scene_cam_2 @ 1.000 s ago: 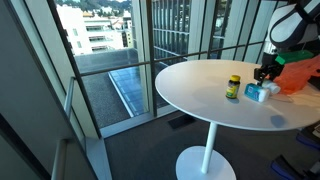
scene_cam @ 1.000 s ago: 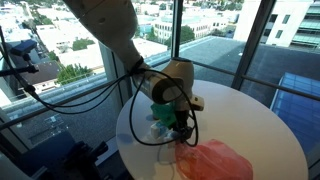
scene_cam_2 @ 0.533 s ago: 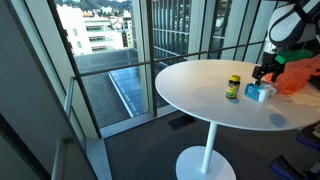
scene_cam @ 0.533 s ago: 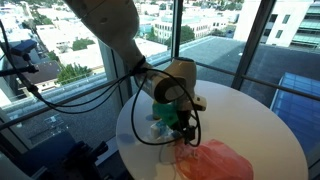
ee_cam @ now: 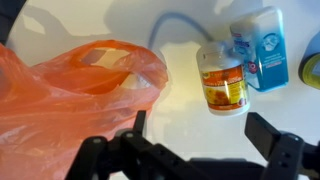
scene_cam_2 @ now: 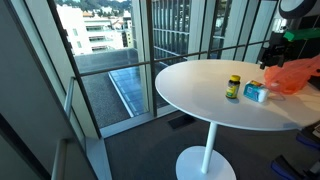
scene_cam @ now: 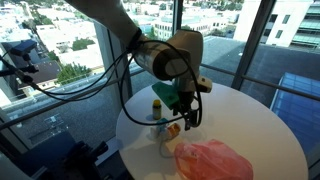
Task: Pick up the white medicine bottle from the orange plastic bag and put it on the table, move the orange plastic bag a little to the right and place the white medicine bottle next to the mentos container
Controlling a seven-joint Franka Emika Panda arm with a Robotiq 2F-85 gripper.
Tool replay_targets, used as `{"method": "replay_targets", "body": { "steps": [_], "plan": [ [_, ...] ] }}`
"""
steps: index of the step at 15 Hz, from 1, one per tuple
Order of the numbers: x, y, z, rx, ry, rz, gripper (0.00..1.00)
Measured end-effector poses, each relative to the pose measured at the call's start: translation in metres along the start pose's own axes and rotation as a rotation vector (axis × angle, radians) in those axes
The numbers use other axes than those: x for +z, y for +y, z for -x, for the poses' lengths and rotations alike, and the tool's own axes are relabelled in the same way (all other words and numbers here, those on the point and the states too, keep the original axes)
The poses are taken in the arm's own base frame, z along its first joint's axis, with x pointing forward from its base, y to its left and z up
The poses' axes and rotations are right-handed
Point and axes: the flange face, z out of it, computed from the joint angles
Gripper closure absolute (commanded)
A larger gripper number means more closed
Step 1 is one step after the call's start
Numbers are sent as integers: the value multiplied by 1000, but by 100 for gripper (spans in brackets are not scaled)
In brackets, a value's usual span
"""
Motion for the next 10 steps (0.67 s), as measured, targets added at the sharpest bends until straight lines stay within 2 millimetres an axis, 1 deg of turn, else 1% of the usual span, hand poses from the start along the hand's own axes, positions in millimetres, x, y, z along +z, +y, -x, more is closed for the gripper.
{"method": "replay_targets", "body": {
  "steps": [6,10],
  "plan": [
    [-63,22,27,48,-103,-40,0],
    [-104,35,47,60,-117,-60,0]
  ]
}}
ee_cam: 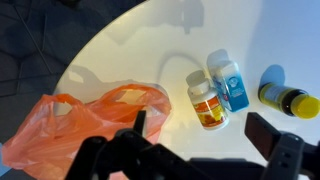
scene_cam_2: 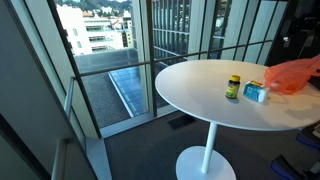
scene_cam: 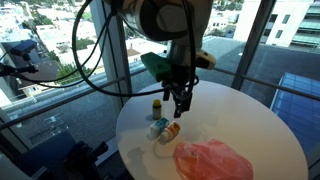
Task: Pick up the white medicine bottle from the orange plastic bag and put it on the table, move the orange plastic bag a little to the right and place the white medicine bottle next to the mentos container
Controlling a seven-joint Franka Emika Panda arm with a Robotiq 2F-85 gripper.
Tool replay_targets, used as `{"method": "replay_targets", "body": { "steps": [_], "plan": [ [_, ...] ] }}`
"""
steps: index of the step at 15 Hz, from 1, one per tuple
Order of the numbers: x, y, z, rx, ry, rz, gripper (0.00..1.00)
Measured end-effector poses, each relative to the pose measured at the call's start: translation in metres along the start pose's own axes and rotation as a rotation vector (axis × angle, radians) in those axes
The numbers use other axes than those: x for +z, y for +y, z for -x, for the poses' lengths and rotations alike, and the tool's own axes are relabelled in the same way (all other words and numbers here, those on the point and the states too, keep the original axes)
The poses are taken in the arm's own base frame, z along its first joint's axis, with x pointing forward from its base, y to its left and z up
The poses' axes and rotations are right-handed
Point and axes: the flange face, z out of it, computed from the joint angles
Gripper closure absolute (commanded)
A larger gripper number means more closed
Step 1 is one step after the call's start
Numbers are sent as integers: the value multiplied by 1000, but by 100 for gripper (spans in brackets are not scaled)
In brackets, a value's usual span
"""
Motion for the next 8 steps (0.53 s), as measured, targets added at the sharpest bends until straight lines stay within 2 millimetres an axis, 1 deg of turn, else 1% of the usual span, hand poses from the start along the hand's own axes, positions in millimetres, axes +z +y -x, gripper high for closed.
{"method": "replay_targets", "body": {
  "steps": [5,6,8],
  "plan": [
    [-49,6,28,-22,44,-4,0],
    [-56,7,32,-24,49,-7,0],
    [-58,9,36,-36,34,-8,0]
  ]
}}
